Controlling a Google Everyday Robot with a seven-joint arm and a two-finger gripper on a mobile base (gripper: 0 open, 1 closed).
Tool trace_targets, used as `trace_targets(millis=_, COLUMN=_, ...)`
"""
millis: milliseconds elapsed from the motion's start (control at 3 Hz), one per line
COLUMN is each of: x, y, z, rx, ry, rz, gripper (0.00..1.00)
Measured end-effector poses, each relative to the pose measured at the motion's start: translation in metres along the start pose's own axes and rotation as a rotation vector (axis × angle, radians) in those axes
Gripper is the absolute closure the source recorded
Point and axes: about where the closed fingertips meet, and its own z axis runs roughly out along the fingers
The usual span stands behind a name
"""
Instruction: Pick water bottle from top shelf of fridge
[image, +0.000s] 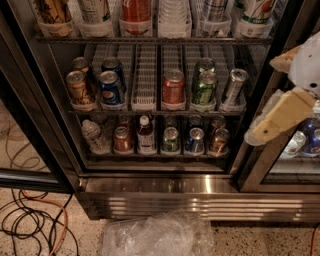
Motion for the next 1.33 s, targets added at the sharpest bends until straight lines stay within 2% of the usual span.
trace_targets(millis=333, x=-0.044, y=-0.013, z=0.009, rx=0.031, ry=-0.227, rz=0.085, gripper=0.00)
trace_targets(millis=667, x=-0.070, y=-0.023, z=-0.001, rx=0.070, ry=-0.328, rz=0.120, gripper=0.18)
trace_targets(millis=1000, x=-0.070, y=-0.023, z=-0.001, rx=0.070, ry=-0.328, rz=0.120, gripper=0.17)
trace_targets(millis=1333, x=-0.084, y=-0.030, z=0.014, rx=0.083, ry=-0.379, rz=0.097, gripper=0.17)
